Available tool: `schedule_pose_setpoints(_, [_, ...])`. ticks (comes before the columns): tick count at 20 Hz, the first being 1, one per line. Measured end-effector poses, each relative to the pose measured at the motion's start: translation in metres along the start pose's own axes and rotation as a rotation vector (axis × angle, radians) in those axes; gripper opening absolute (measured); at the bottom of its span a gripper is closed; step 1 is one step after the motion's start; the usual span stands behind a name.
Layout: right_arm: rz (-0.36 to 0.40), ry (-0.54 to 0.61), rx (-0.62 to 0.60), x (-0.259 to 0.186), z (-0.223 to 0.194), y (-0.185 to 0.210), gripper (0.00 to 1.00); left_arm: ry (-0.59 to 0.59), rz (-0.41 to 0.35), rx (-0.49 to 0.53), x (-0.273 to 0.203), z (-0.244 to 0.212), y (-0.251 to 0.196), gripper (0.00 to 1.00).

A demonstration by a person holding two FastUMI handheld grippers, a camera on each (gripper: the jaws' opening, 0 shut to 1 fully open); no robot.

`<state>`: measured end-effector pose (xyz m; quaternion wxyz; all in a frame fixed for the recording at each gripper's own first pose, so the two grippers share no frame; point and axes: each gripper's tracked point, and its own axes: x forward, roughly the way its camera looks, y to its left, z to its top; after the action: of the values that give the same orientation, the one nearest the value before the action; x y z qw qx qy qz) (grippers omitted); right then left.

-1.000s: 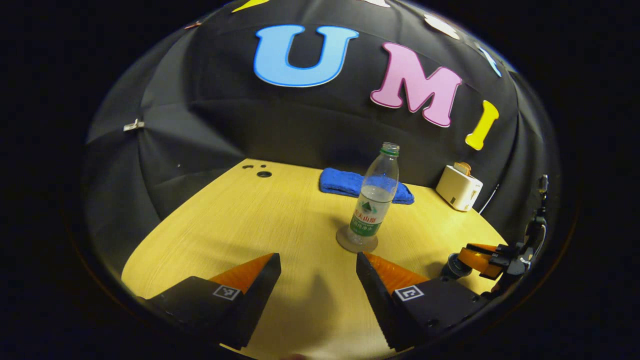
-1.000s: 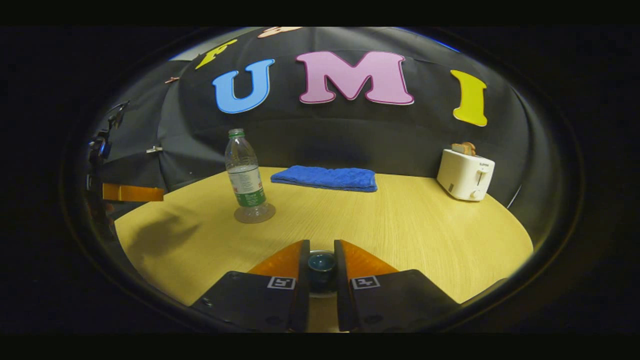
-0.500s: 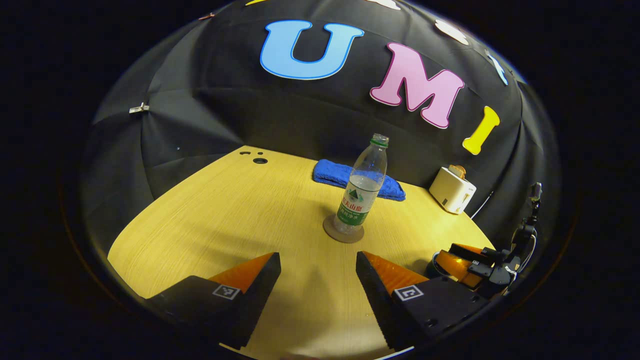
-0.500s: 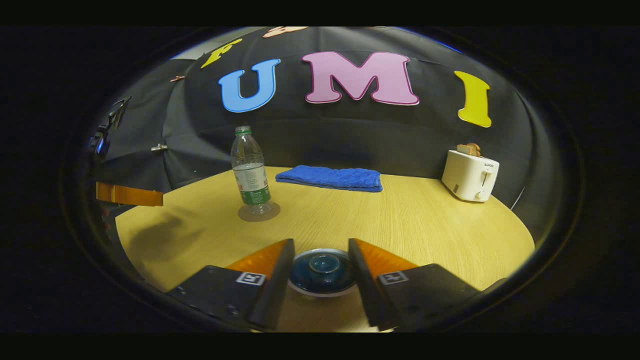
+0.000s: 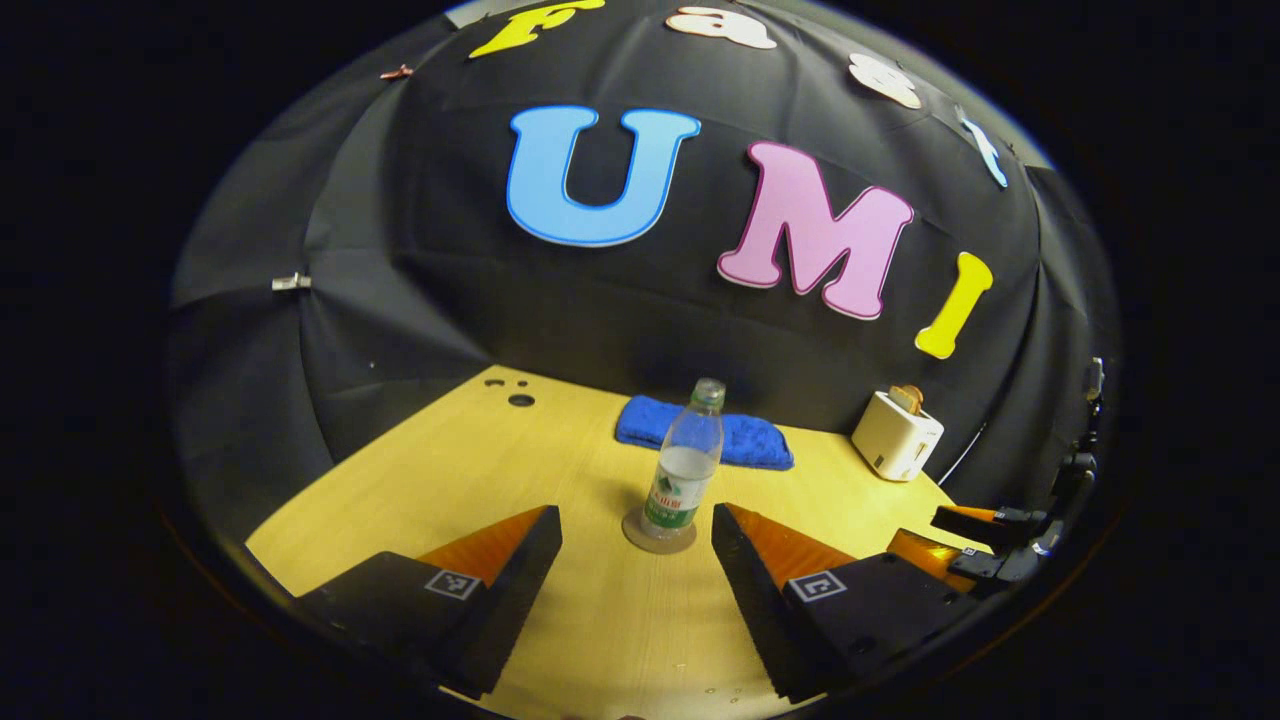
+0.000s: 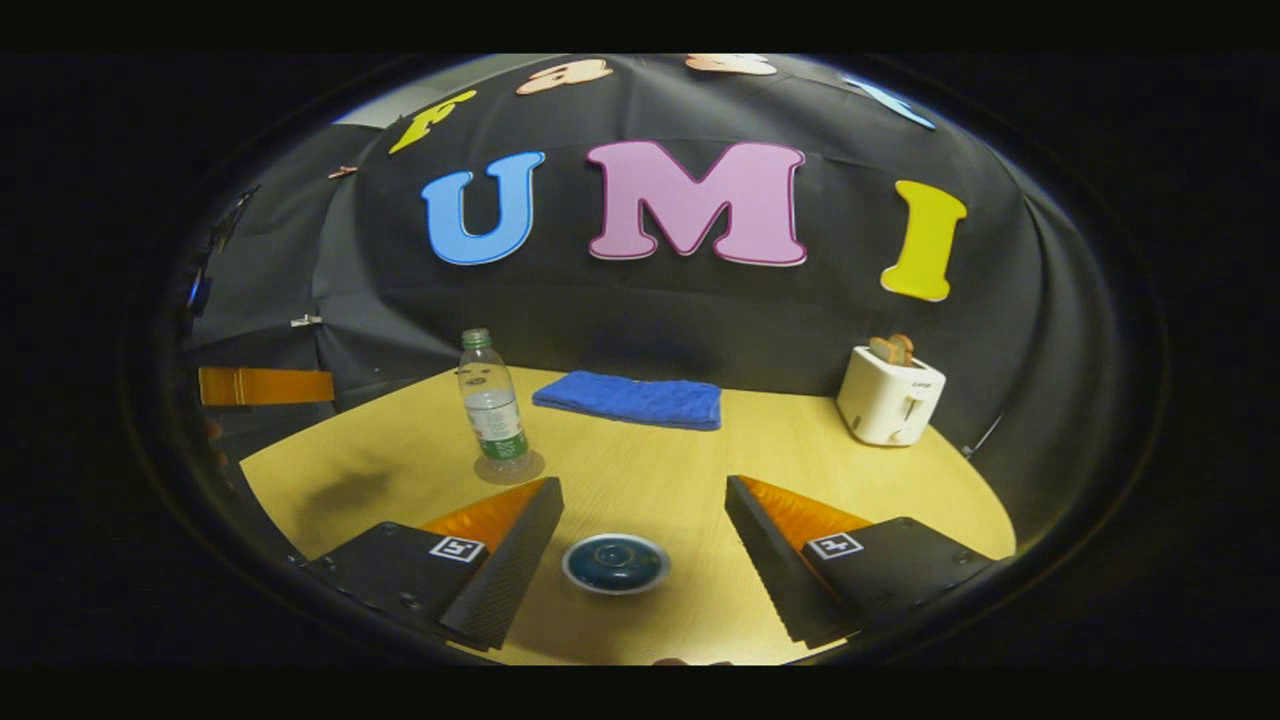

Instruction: Open the teacup lid with one hand, grasp the water bottle and pour water into the teacup with the other hand; after pouring, place the water bottle on the coaster and then close the teacup lid.

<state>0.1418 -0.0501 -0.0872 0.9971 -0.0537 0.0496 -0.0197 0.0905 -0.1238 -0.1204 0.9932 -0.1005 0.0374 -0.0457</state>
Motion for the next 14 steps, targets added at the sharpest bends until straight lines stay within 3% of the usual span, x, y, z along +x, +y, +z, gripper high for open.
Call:
schedule_pose_setpoints(5, [-0.020, -0.058, 0.028, -0.046, 0.061, -0.020, 0.99, -0.082, 0.096, 0.093, -0.052, 0.051, -0.021, 0.96])
schedule_pose_setpoints(9, [-0.005, -0.115, 0.029, -0.088, 0.089, -0.030, 0.98, -0.157, 0.177, 0.117, -0.107, 0.065, -0.053, 0.95])
schedule_pose_setpoints(14, [0.000, -0.120, 0.044, -0.143, 0.075, -0.025, 0.98, -0.055, 0.080, 0.043, -0.146, 0.012, -0.100, 0.95])
